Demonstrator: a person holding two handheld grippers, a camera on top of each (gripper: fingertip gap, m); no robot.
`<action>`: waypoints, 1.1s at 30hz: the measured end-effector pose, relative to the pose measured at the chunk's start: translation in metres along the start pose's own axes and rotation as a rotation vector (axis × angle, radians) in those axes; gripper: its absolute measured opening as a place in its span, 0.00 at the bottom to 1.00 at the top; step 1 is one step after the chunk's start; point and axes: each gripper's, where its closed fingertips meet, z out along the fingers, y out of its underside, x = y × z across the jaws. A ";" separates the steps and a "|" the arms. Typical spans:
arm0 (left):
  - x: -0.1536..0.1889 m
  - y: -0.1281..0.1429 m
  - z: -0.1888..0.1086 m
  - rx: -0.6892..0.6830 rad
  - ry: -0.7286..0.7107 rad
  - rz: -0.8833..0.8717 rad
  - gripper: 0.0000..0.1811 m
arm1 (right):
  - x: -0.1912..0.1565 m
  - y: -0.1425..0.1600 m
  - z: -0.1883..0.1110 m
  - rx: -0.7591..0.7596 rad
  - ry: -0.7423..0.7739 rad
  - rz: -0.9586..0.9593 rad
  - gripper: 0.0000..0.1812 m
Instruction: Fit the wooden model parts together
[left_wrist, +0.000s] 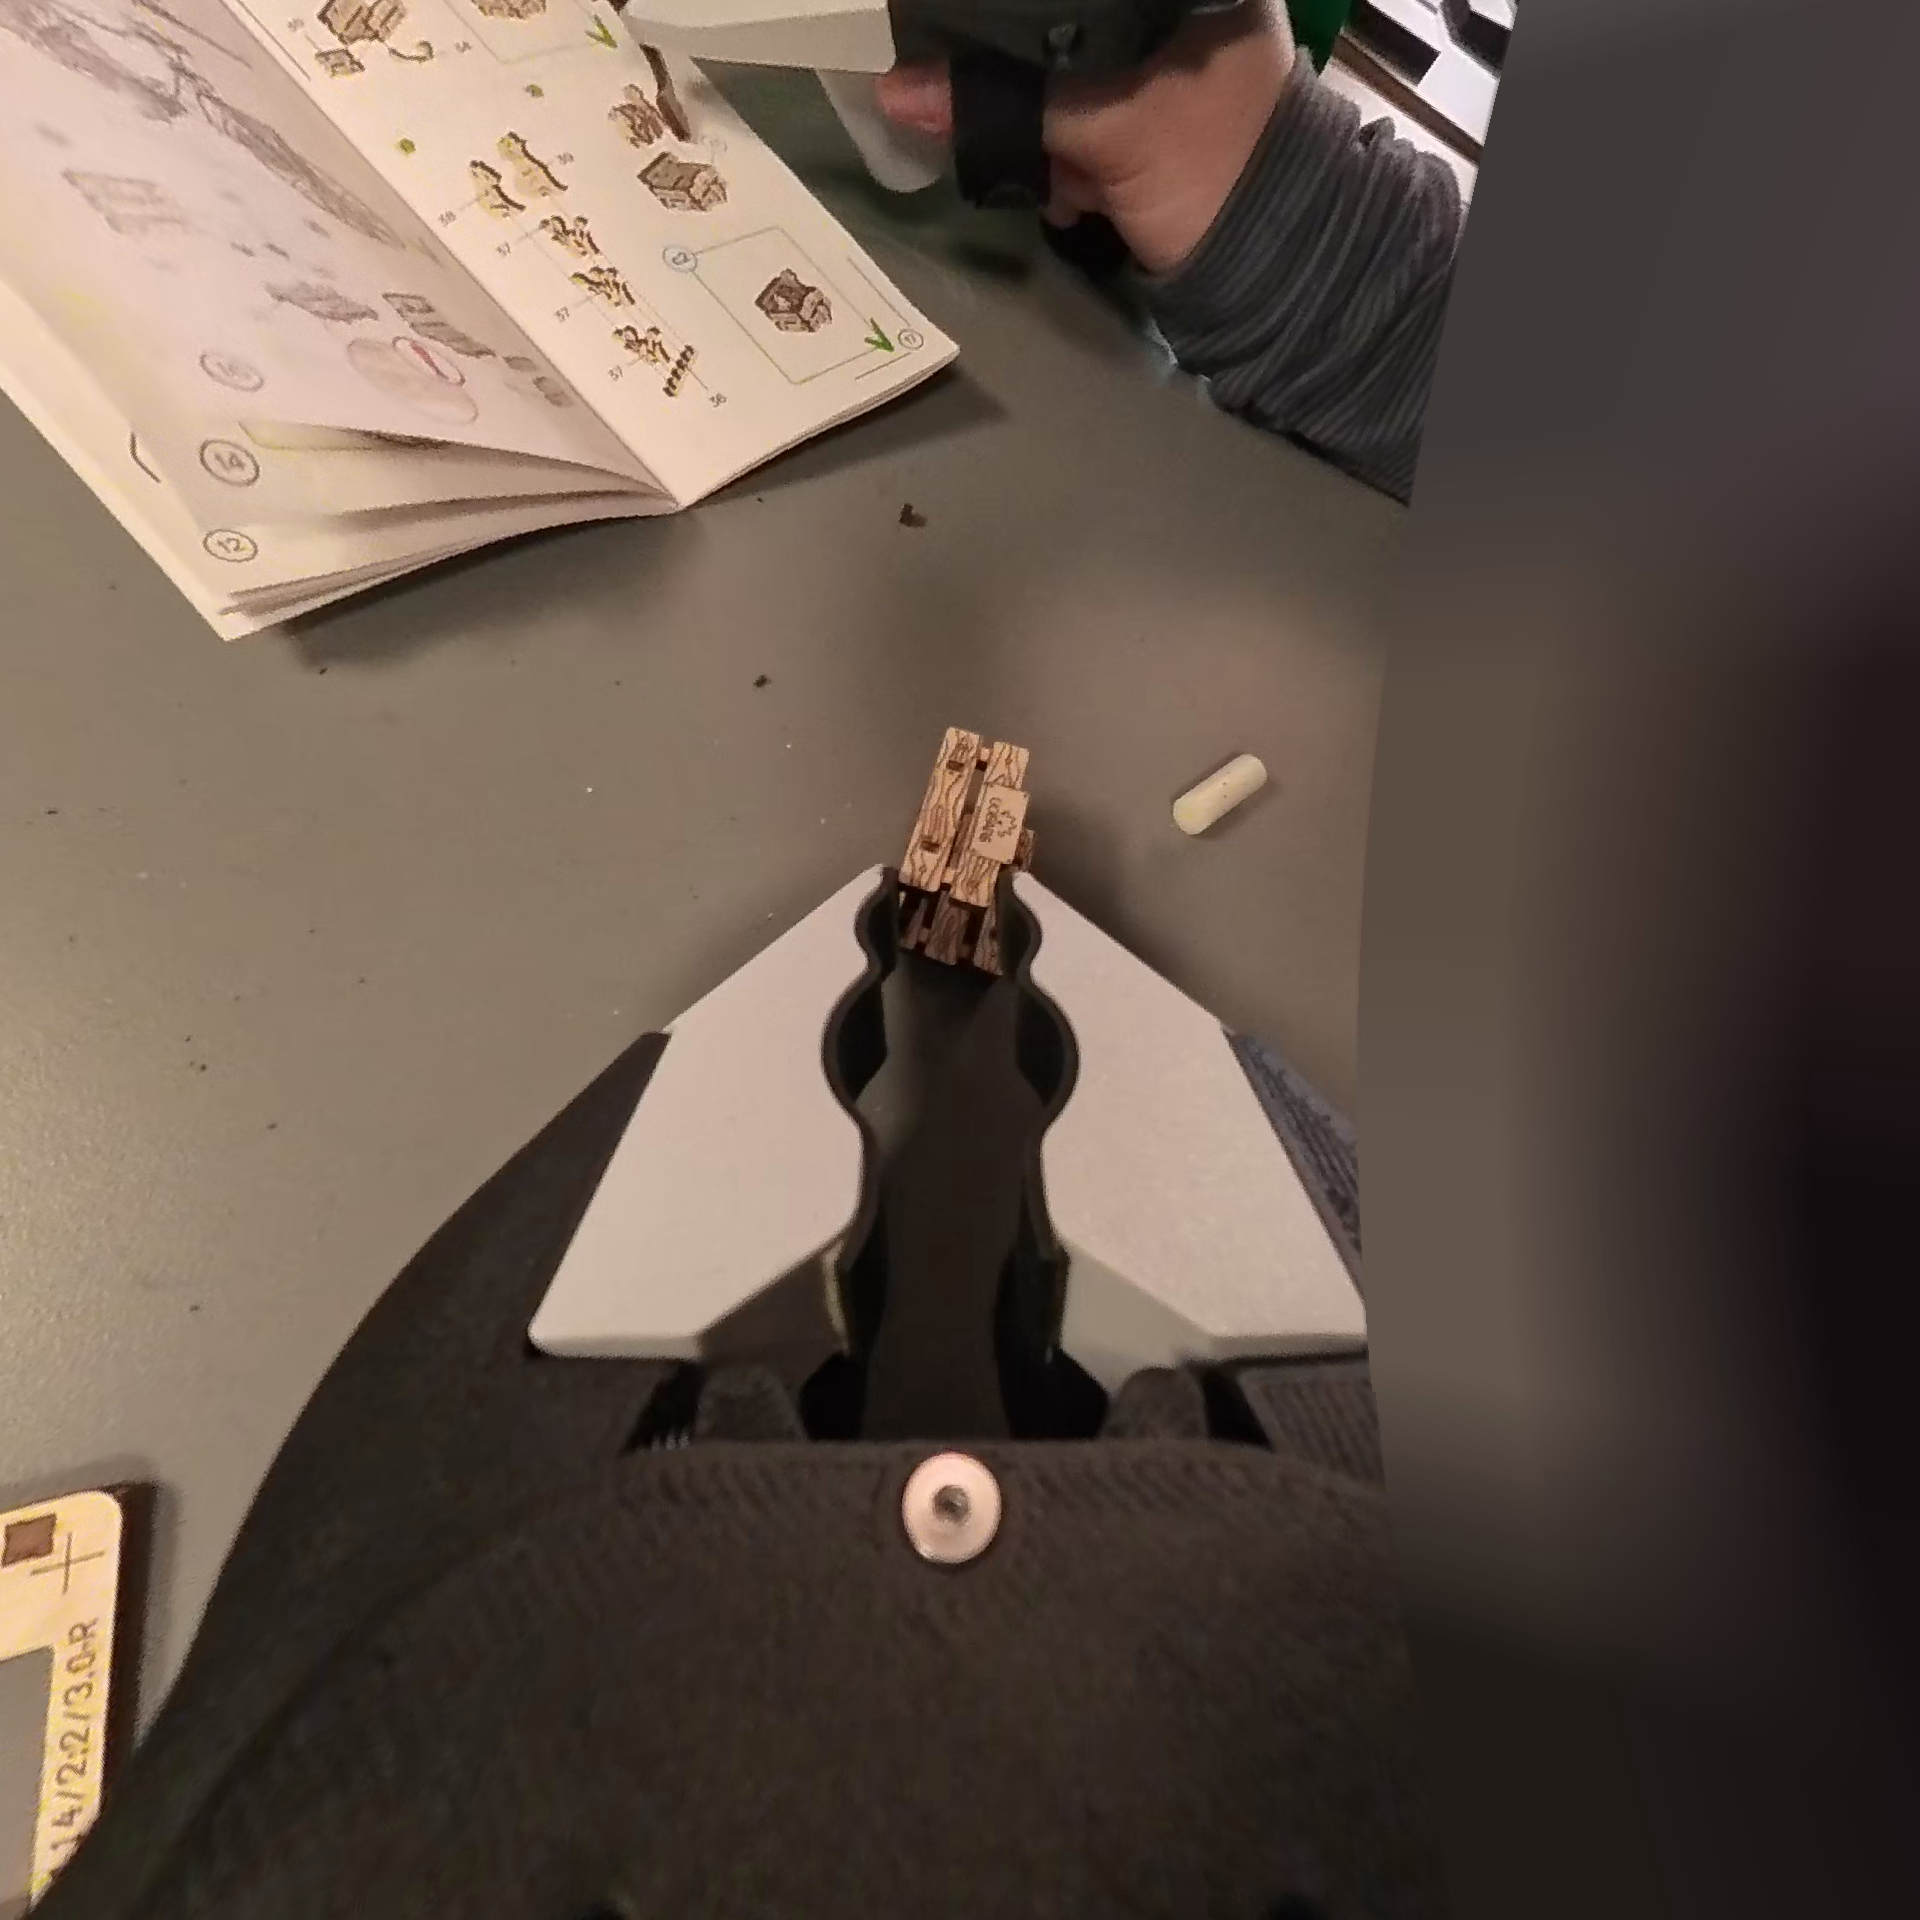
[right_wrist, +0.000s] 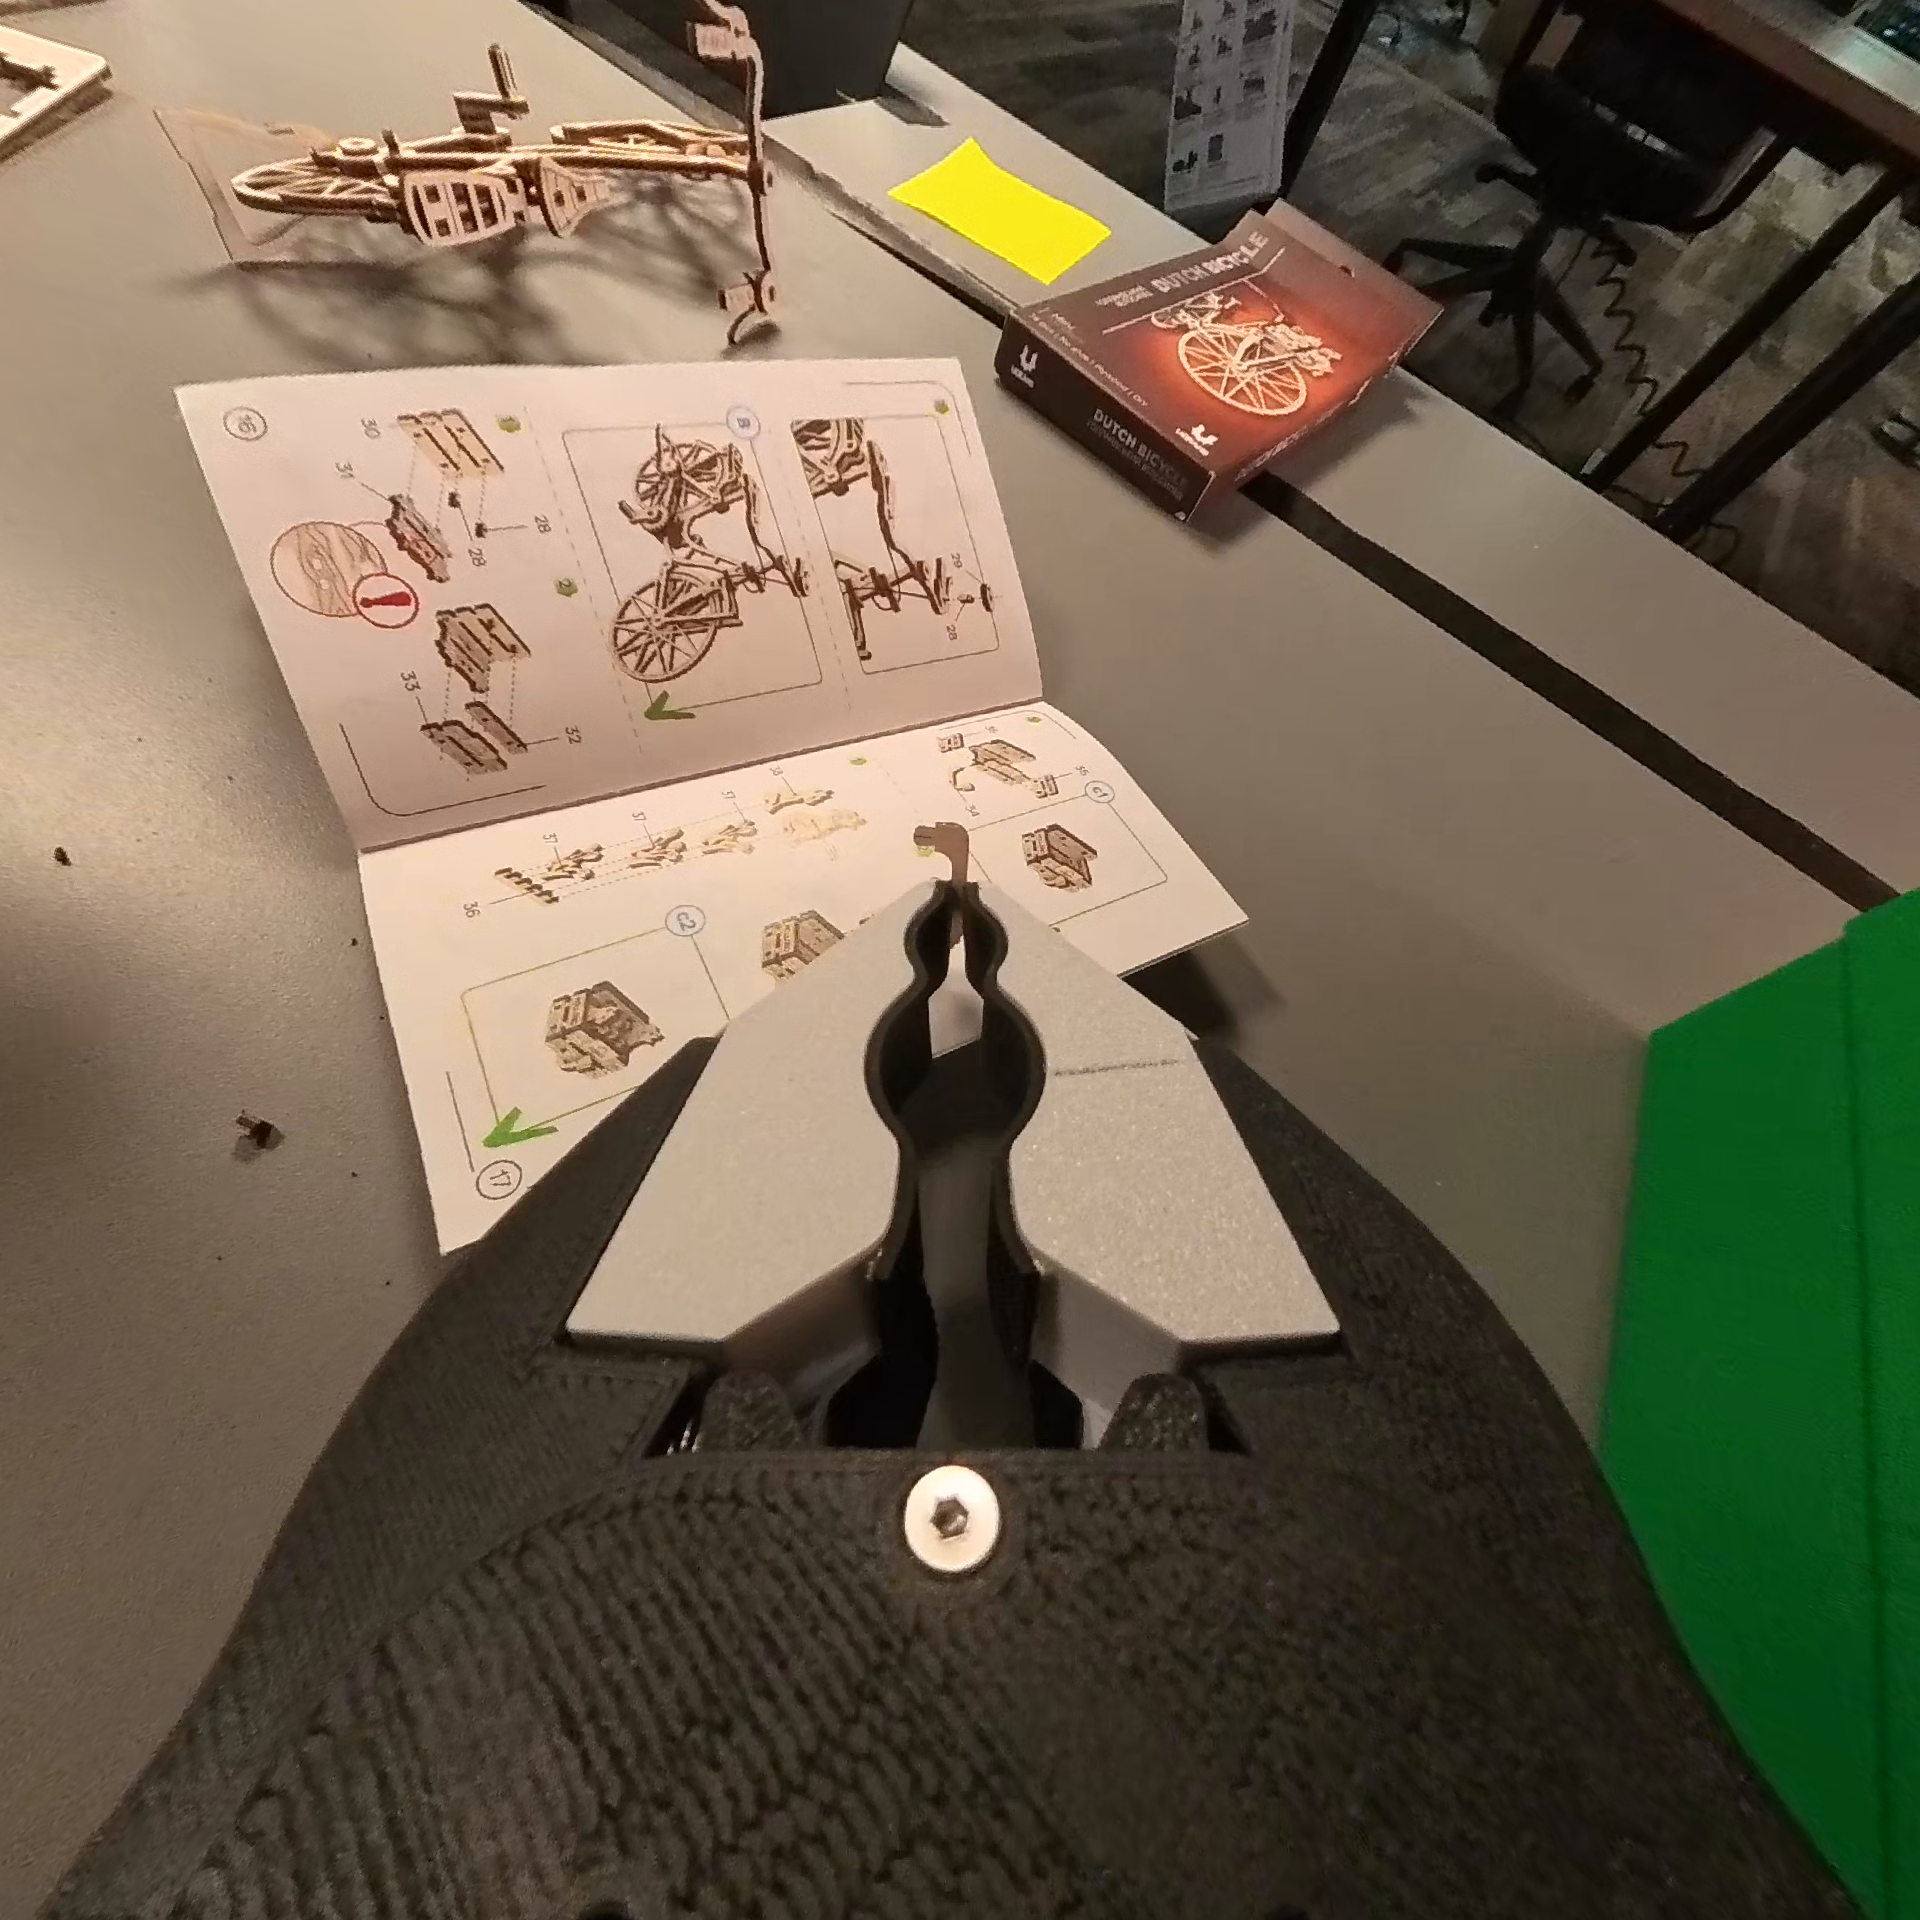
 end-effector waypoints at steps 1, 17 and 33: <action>0.000 0.000 0.000 0.000 0.000 0.000 0.09 | 0.000 0.000 0.000 0.000 0.000 0.000 0.00; 0.000 -0.004 -0.004 0.037 0.009 -0.002 0.13 | -0.001 -0.001 0.000 0.007 -0.004 -0.005 0.00; -0.024 -0.010 -0.030 0.224 -0.358 -0.290 0.30 | -0.043 -0.064 -0.037 0.329 -0.058 -0.104 0.00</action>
